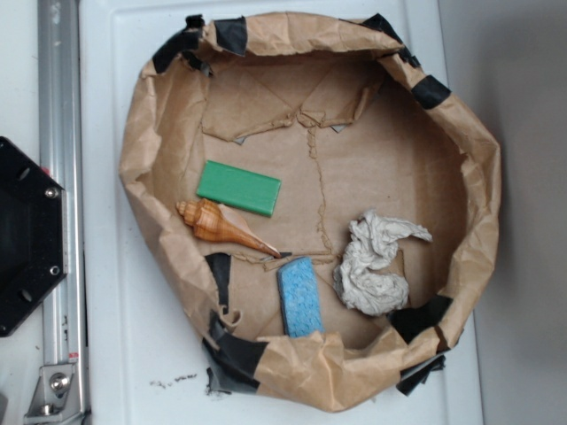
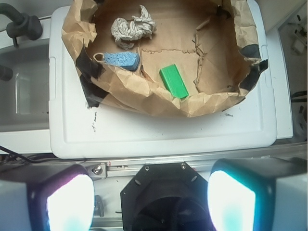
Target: Grab the blue sponge.
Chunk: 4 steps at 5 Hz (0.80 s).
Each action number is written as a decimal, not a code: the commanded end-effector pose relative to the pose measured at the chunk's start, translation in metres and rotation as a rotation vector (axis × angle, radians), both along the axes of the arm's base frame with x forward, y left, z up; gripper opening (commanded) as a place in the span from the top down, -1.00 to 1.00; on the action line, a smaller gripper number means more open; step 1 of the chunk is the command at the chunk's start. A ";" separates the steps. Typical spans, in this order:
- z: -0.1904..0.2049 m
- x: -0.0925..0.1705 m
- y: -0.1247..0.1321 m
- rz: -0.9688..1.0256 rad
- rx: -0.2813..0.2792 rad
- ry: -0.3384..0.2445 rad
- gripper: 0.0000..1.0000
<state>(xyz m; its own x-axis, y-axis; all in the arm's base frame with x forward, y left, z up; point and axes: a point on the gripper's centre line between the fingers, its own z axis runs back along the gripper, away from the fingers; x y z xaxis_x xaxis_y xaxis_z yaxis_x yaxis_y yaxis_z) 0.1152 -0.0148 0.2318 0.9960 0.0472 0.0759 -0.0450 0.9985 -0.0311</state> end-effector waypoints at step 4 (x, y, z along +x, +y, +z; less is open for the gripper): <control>-0.153 0.149 -0.023 -0.824 0.114 -0.006 -1.00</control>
<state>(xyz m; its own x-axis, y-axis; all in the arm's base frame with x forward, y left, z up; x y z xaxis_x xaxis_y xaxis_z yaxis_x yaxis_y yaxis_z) 0.2625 -0.0255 0.0687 0.7224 -0.6915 -0.0008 0.6905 0.7212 0.0562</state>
